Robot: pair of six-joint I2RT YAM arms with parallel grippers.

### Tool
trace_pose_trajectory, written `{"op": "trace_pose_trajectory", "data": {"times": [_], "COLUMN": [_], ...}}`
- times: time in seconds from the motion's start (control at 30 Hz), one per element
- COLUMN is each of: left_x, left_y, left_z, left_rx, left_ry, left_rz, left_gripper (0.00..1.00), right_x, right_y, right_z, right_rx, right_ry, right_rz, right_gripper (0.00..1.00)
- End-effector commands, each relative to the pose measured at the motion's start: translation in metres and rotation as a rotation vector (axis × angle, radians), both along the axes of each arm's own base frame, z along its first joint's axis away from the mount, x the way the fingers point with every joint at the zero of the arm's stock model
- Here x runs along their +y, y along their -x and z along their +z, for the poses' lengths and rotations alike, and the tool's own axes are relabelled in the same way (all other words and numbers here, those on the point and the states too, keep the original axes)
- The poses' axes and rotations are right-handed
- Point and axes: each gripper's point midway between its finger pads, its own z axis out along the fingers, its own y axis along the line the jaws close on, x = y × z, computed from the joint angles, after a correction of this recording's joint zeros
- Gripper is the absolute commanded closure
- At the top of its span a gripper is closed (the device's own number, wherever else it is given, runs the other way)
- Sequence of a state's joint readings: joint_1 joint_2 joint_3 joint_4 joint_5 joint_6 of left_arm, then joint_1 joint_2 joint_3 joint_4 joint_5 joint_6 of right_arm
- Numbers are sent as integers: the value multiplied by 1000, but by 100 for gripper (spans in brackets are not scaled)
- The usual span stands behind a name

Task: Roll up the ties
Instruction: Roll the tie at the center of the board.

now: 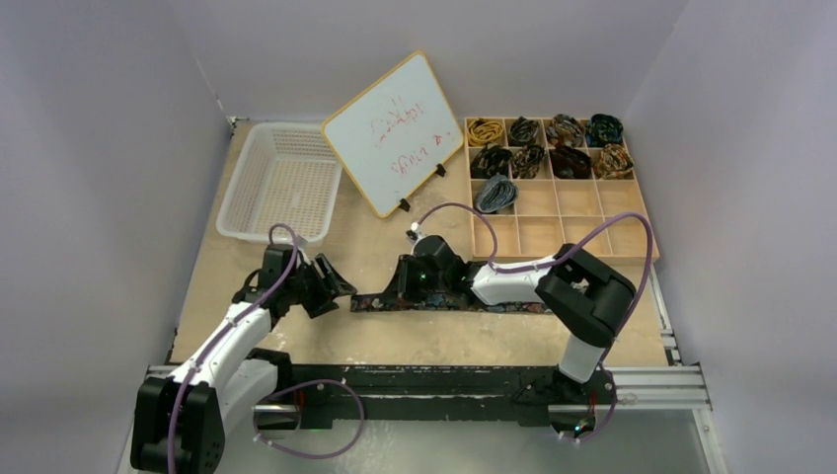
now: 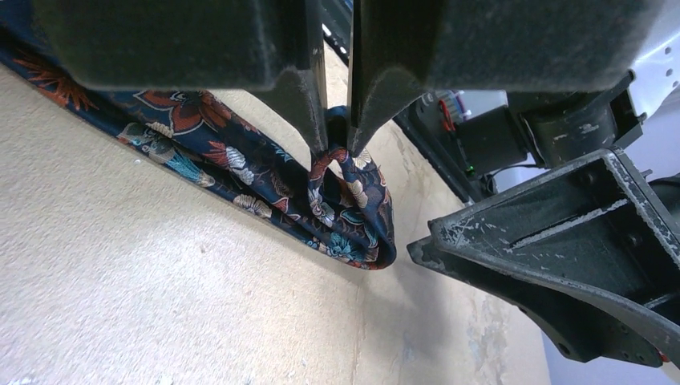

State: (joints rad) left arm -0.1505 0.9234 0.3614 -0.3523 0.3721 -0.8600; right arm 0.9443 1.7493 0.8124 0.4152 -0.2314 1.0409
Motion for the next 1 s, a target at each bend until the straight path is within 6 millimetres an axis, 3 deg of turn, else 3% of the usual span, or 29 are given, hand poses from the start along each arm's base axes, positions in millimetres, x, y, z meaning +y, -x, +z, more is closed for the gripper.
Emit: {"op": "trace_pose_trajectory", "data": {"times": [0.0, 0.27, 0.57, 0.7, 0.97], "left_x": [-2, -6, -15, -15, -17], "left_y": [-4, -5, -10, -10, -7], "left_z": [3, 2, 0, -3, -3], "left_rx": [-39, -52, -91, -99, -113], "left_ry": [11, 27, 66, 65, 70], "left_rz": [-29, -56, -103, -114, -133], "left_gripper": [40, 40, 40, 41, 41], "right_x": [5, -9, -7, -14, -11], "right_y": [-9, -17, 0, -5, -12], "right_z": [12, -2, -16, -21, -5], "right_rx": [-65, -57, 32, 20, -32], "right_ry": [-18, 10, -38, -15, -8], "right_rz": [51, 44, 73, 49, 80], "right_gripper": [85, 85, 83, 83, 82]}}
